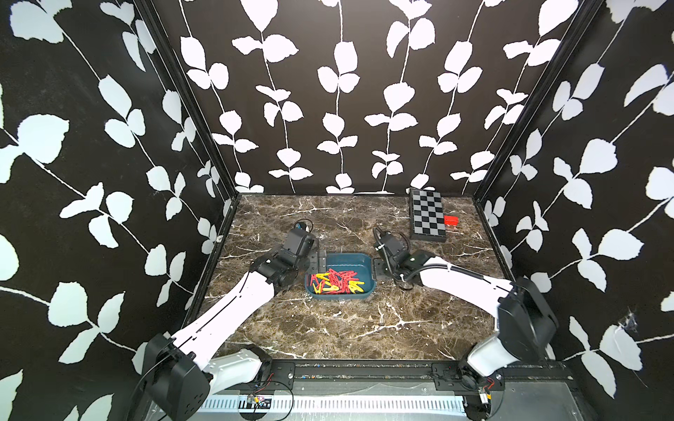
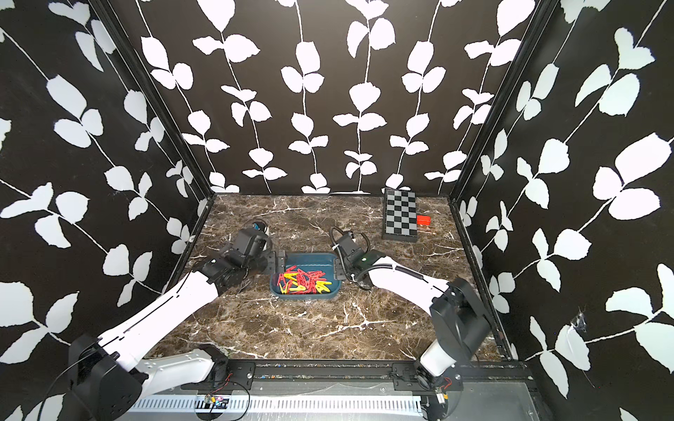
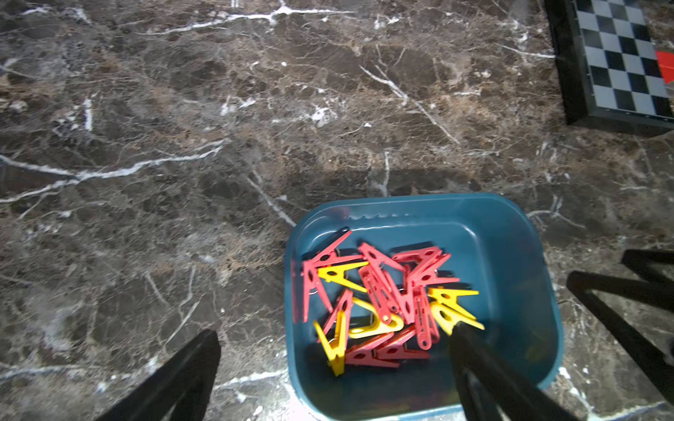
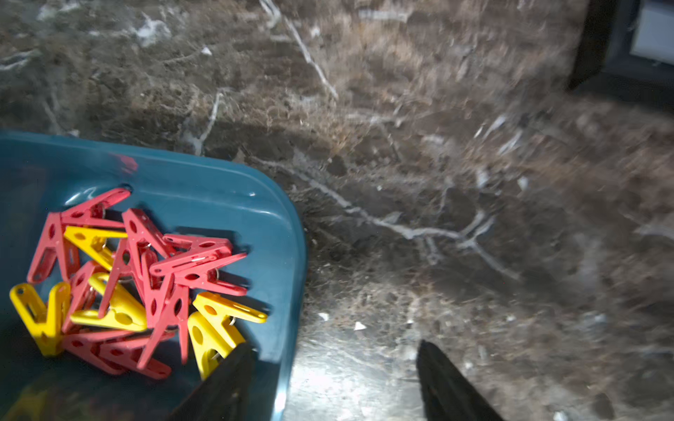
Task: Take the clothespins out of the storage box
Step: Move the storage box to the center of the board.
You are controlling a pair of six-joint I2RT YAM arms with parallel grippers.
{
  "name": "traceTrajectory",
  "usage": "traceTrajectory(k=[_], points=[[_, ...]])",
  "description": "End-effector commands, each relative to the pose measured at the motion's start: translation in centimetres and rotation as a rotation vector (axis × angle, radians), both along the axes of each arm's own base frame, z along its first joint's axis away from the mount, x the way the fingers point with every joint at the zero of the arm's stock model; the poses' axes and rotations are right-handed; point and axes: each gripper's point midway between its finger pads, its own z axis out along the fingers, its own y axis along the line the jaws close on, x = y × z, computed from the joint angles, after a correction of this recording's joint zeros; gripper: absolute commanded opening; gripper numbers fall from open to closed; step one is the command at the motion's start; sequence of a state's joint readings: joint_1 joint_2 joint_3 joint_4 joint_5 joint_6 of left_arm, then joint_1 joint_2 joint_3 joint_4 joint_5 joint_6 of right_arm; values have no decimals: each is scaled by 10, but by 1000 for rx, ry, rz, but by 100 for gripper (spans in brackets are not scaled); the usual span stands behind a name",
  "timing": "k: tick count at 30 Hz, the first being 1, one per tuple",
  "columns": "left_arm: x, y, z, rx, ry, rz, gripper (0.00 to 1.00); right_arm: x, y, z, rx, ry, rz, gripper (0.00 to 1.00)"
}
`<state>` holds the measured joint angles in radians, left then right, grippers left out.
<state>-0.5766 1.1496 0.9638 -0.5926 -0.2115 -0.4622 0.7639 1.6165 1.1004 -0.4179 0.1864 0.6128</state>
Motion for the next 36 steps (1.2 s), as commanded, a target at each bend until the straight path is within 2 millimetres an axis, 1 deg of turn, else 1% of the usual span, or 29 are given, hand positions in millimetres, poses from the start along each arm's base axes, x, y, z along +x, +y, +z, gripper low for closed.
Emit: traceTrajectory(k=[1, 2, 5, 9, 13, 15, 16, 18, 19, 23, 29, 33, 36], points=[[-7, 11, -2, 37, -2, 1, 99, 13, 15, -6, 27, 6, -46, 60], [-8, 12, -3, 41, 0, -2, 99, 14, 18, -8, 26, 12, -45, 59], [-7, 14, -3, 56, 1, -1, 99, 17, 27, -18, 30, 30, -41, 50], [-5, 16, -3, 52, 5, 26, 99, 19, 27, -31, 9, 45, -53, 33], [-1, 11, -7, 36, 15, 29, 99, 22, 19, -31, -31, 38, -64, 18], [1, 10, -7, 38, 27, 37, 99, 24, 15, -33, -28, 45, -79, 14], [2, 9, -7, 36, 31, 40, 99, 26, 10, -35, -31, 50, -89, 11], [4, 7, -7, 29, 31, 39, 99, 30, 1, -36, -29, 56, -104, 2], [6, 5, -7, 25, 31, 37, 99, 32, -3, -35, -26, 57, -110, 1], [10, 1, -7, 15, 33, 40, 99, 41, -15, -29, -17, 43, -104, 2], [15, -2, -10, -1, 39, 60, 99, 58, -41, -31, -23, 59, -112, 2], [18, -5, -10, -13, 37, 60, 99, 71, -51, -28, -27, 58, -103, 2], [21, -12, -13, -31, 48, 48, 98, 78, -52, -28, -22, 62, -93, 4]])
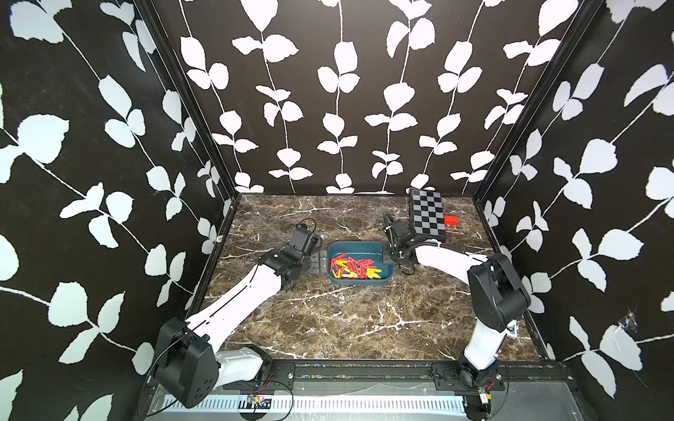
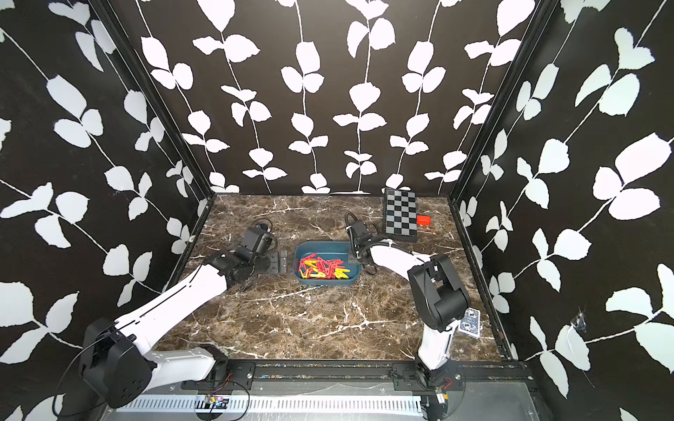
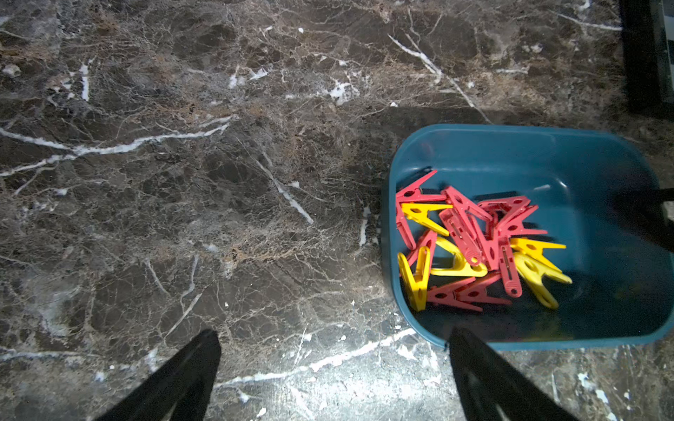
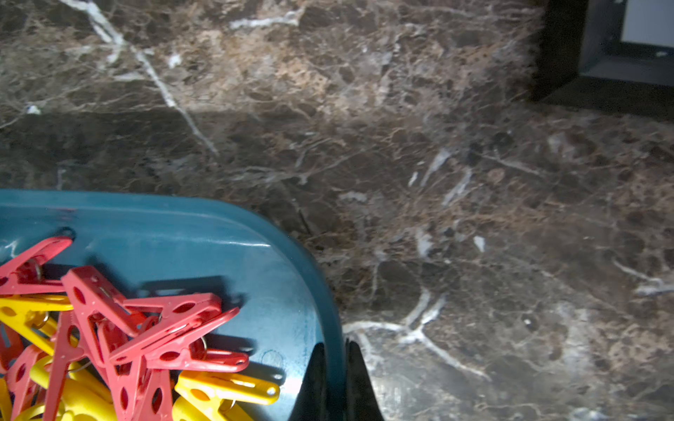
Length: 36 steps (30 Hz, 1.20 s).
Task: Take the clothespins out of the storage box
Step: Move the storage box to the center of the board, then pick up the clothespin from the storage box.
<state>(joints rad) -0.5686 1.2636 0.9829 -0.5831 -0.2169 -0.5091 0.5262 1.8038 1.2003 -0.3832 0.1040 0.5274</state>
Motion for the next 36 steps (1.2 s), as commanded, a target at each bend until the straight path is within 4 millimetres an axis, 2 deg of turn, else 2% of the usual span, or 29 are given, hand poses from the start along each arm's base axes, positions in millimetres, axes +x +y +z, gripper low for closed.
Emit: traceTrajectory(k=[1, 4, 5, 6, 9, 10, 16, 17, 18, 19, 22, 26, 31, 36], points=[[10, -11, 13, -59, -24, -4, 97, 9, 0, 10, -5, -11, 33, 5], [12, -20, 10, -82, -3, -19, 95, 13, 1, 11, 1, -17, 38, 6], [13, -22, 9, -86, 4, -23, 95, 15, 1, 13, 8, -20, 38, 9], [14, -26, 8, -93, 10, -33, 95, 16, 2, 14, 18, -19, 40, 20], [17, -35, 8, -105, 24, -64, 94, 18, 4, 20, 26, -24, 47, 30], [18, -38, 7, -111, 29, -76, 94, 18, 4, 23, 27, -30, 48, 35], [23, -49, 3, -126, 45, -105, 93, 17, 11, 43, 63, -52, 80, 45], [24, -50, 3, -130, 44, -110, 93, 16, 14, 43, 74, -47, 88, 48], [25, -52, 4, -137, 38, -111, 95, 21, 21, 55, 97, -69, 96, 51], [26, -52, 5, -139, 35, -110, 98, 20, 26, 58, 109, -69, 107, 54], [28, -51, 8, -139, 20, -103, 99, 16, 42, 63, 116, -67, 147, 59], [29, -45, 15, -122, -1, -83, 99, 10, 60, 61, 104, -30, 162, 63], [28, -39, 20, -118, -26, -60, 99, 5, 74, 39, 55, 59, 112, 70], [24, -35, 20, -110, -28, -58, 99, 7, 76, 21, -4, 96, 50, 68]])
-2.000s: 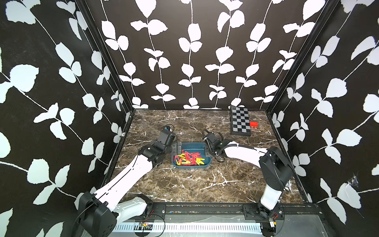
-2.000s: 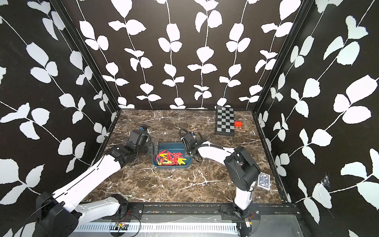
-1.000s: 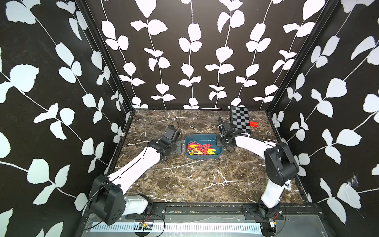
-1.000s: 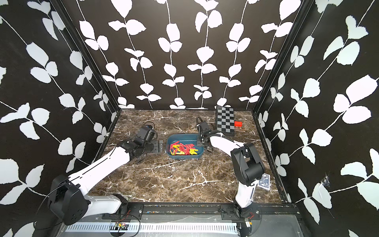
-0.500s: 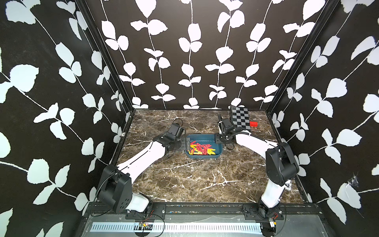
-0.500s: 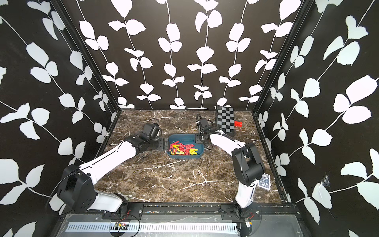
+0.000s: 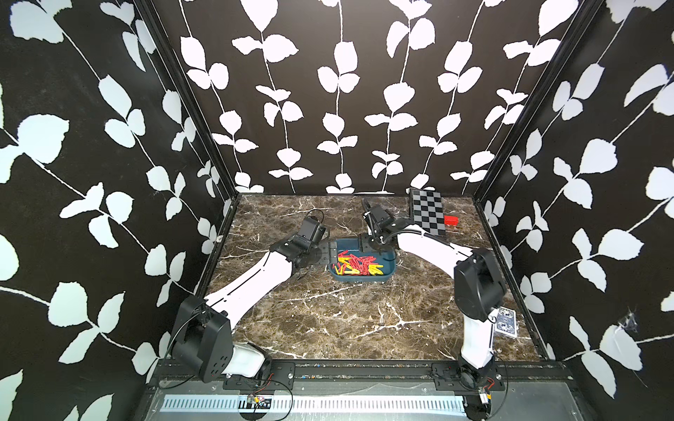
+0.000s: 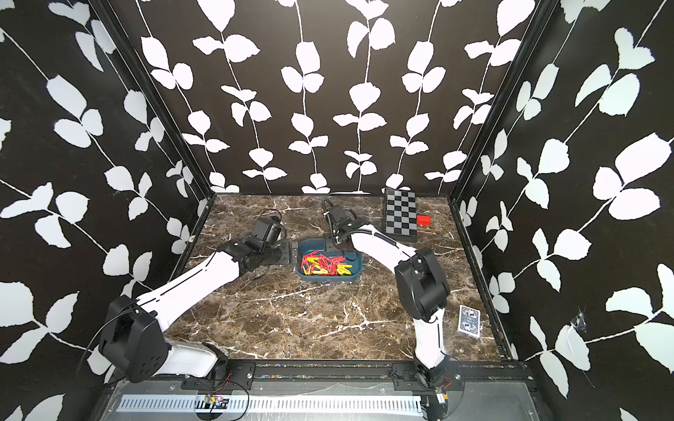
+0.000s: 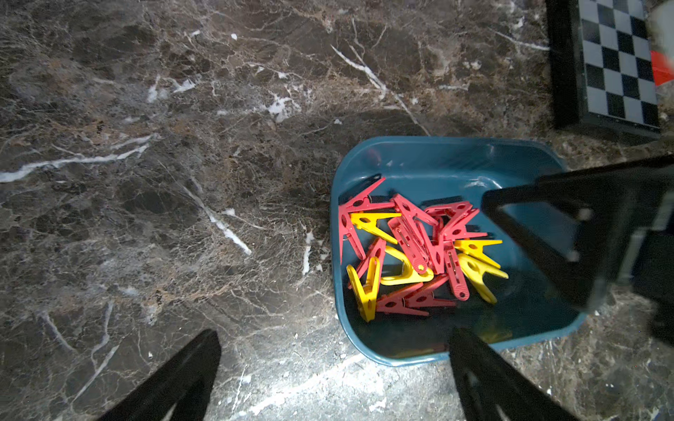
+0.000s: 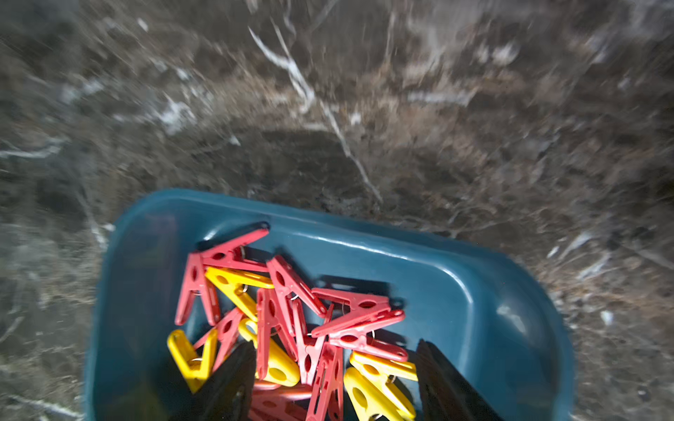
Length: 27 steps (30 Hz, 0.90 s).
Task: Take the clothespins out of the storage box
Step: Pick up the clothespin from the storage box.
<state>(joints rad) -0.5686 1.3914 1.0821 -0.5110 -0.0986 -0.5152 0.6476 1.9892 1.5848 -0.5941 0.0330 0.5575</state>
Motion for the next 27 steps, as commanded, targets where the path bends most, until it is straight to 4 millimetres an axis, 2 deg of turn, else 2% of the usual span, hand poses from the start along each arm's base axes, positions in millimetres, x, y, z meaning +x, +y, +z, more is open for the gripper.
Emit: traceTrajectory(k=[1, 6, 15, 21, 27], points=[[-2, 6, 15, -1, -44, 9, 99, -5, -14, -12, -85, 49, -82, 67], [-4, 11, 15, 10, -48, 12, 99, -3, -21, -29, -156, 81, -106, 67], [-6, 11, 12, 21, -43, 2, 99, -2, -8, -40, -155, 103, -98, 67], [-6, 12, 10, 25, -38, 2, 99, -11, -15, -50, -197, 141, -94, 60], [-6, 11, 8, 25, -37, 0, 99, -17, -25, -47, -229, 140, -95, 51]])
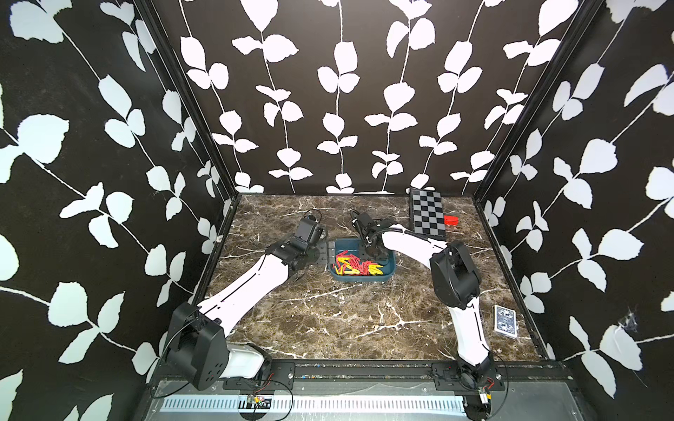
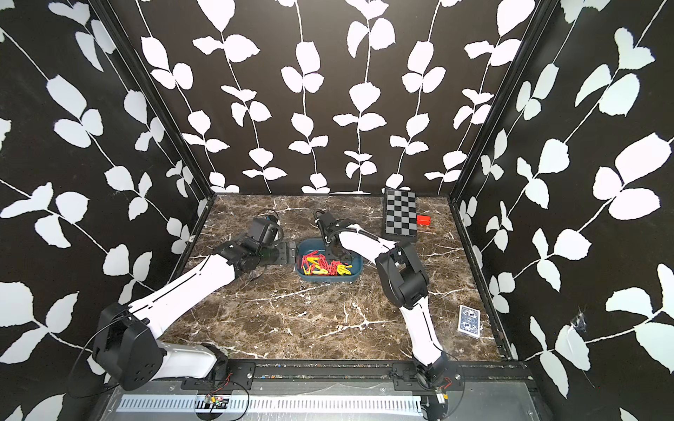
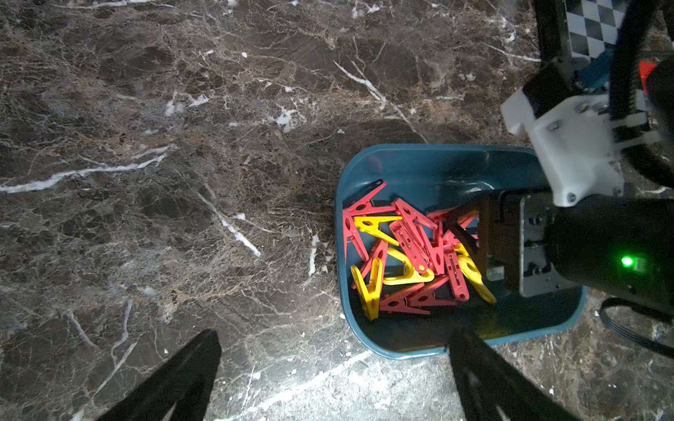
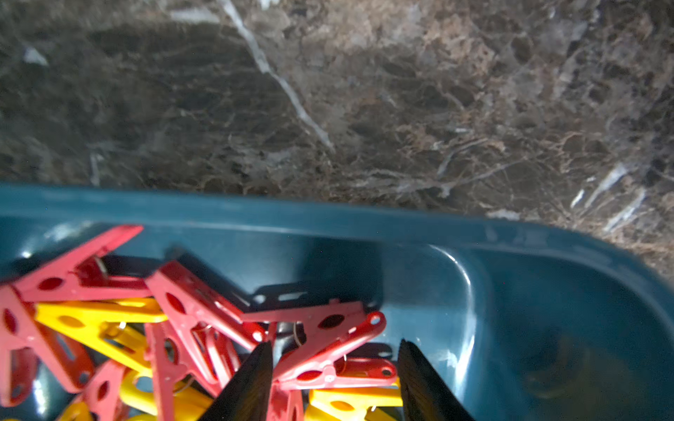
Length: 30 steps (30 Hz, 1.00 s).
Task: Take the clothespins out of the storage box
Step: Pick up the clothespin from the storage box.
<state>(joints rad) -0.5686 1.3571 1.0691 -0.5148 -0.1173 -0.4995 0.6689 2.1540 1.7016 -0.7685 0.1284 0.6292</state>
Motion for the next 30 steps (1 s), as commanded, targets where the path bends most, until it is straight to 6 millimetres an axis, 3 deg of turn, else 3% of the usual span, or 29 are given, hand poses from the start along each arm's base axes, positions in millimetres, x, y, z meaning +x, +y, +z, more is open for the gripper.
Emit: traceTrajectory(k=[1, 10, 23, 26, 30], points=[[-3, 5, 2, 13, -11, 1, 99, -9, -12, 5, -53, 9, -15, 49], [-2, 4, -3, 12, -1, 2, 99, -12, -11, 5, -37, 21, -32, 35], [-2, 5, -5, 9, 2, 8, 99, -31, -14, 2, 4, 61, -79, 28], [-3, 4, -5, 8, 4, 2, 99, -30, -14, 0, 3, 55, -82, 14], [-3, 4, -3, 12, 1, 1, 99, -24, -11, 5, 10, 29, -81, 6]])
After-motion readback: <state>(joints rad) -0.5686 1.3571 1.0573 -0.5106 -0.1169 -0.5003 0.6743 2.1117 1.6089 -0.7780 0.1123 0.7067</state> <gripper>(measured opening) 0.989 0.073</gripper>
